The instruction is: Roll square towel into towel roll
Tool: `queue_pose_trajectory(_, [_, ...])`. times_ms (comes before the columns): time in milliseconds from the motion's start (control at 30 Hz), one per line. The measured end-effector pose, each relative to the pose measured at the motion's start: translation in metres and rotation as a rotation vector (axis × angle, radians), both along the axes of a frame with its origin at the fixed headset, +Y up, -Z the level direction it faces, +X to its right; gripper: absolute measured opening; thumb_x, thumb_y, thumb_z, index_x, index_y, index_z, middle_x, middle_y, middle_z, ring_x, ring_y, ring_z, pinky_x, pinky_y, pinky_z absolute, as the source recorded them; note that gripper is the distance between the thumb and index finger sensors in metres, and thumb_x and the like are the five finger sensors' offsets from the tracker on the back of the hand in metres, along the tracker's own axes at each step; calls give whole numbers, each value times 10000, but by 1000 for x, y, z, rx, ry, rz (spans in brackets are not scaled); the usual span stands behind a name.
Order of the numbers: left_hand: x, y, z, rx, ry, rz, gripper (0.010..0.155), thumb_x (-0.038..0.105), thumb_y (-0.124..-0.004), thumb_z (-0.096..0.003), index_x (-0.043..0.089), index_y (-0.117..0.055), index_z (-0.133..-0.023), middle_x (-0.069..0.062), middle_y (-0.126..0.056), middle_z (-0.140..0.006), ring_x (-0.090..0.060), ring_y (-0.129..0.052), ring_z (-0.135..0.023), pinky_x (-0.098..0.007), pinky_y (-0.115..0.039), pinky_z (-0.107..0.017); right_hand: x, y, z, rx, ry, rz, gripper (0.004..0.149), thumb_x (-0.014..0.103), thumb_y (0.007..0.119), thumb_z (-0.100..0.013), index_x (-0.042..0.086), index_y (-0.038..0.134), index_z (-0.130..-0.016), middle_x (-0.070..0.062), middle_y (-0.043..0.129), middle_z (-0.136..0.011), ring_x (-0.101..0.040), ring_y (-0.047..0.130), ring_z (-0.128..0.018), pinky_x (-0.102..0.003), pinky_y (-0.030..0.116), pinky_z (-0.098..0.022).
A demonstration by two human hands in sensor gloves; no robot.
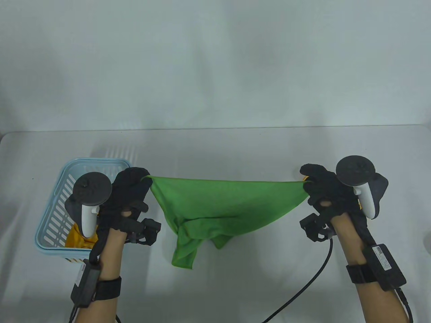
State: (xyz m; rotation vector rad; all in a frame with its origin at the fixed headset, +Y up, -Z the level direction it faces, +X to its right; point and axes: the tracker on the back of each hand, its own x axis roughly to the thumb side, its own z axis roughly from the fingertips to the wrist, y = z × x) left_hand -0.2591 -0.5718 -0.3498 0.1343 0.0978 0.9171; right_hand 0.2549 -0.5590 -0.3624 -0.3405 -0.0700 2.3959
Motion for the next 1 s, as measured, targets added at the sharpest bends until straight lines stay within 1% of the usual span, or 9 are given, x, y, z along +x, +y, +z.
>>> queue_pose_trajectory(100, [-2, 19, 1, 13, -26, -45, 411, 392, -819, -407, 303, -828, -808, -4, -792, -971, -304, -890, -862, -552, -709, -666, 5, 14, 6, 34, -19, 11, 386, 262, 874, -343, 350, 869, -719, 44, 925, -711, -266, 922, -672, -541, 718, -586])
queue_pose_trajectory(233, [-3, 46, 4, 37, -65, -20, 411, 389, -823, -406, 310, -833, -809, 5, -815, -955, -297, -908, -849, -553, -712, -664, 13, 37, 16, 98, -20, -77, 362, 277, 856, -356, 363, 859, -707, 40, 904, -740, -276, 901, -701, -546, 701, -599])
queue_pose_trajectory(300, [-4, 61, 8, 61, -75, -18, 410, 391, -823, -405, 311, -842, -807, 10, -833, -944, -289, -925, -836, -553, -717, -663, 16, 49, 23, 122, 0, -143, 360, 281, 829, -375, 377, 835, -722, 8, 883, -823, -308, 886, -756, -559, 690, -609])
queue_pose_trajectory(433, [-7, 83, 16, 99, -95, 2, 410, 389, -829, -402, 318, -856, -805, 20, -899, -895, -268, -978, -786, -546, -736, -654, 21, 68, 38, 174, 35, -212, 356, 278, 826, -378, 379, 841, -719, 29, 953, -700, -283, 940, -666, -545, 725, -577])
queue_pose_trajectory(600, [-13, 101, 25, 135, -127, 22, 407, 389, -838, -395, 336, -869, -797, 39, -974, -831, -235, -1041, -724, -521, -771, -637, 28, 86, 54, 248, 45, -230, 428, 280, 848, -361, 357, 821, -781, 29, 967, -671, -265, 955, -635, -540, 733, -572])
queue_pose_trajectory(767, [-20, 119, 37, 197, -169, 120, 408, 389, -845, -393, 341, -865, -798, 56, -996, -795, -212, -1062, -690, -510, -779, -634, 33, 107, 72, 320, 74, -272, 397, 305, 858, -356, 342, 851, -751, 29, 975, -650, -259, 959, -616, -539, 735, -569])
queue_pose_trajectory(833, [-21, 126, 39, 224, -168, 125, 408, 391, -847, -392, 342, -866, -796, 77, -1021, -733, -182, -1085, -631, -499, -788, -630, 34, 116, 76, 356, 76, -287, 386, 312, 859, -356, 351, 858, -741, 31, 972, -648, -258, 954, -617, -539, 731, -572])
queue_pose_trajectory(900, [-21, 132, 38, 246, -161, 109, 408, 388, -849, -390, 340, -867, -795, 90, -1029, -696, -163, -1091, -592, -492, -790, -629, 35, 126, 76, 387, 69, -293, 378, 318, 858, -358, 364, 865, -732, 35, 965, -651, -257, 947, -621, -539, 725, -577])
queue_pose_trajectory(1000, [-19, 134, 23, 245, -125, 63, 407, 371, -846, -389, 342, -864, -795, 95, -1022, -673, -154, -1078, -570, -489, -781, -636, 32, 131, 62, 383, 39, -272, 373, 322, 853, -361, 375, 863, -730, 40, 956, -660, -256, 937, -633, -539, 717, -584])
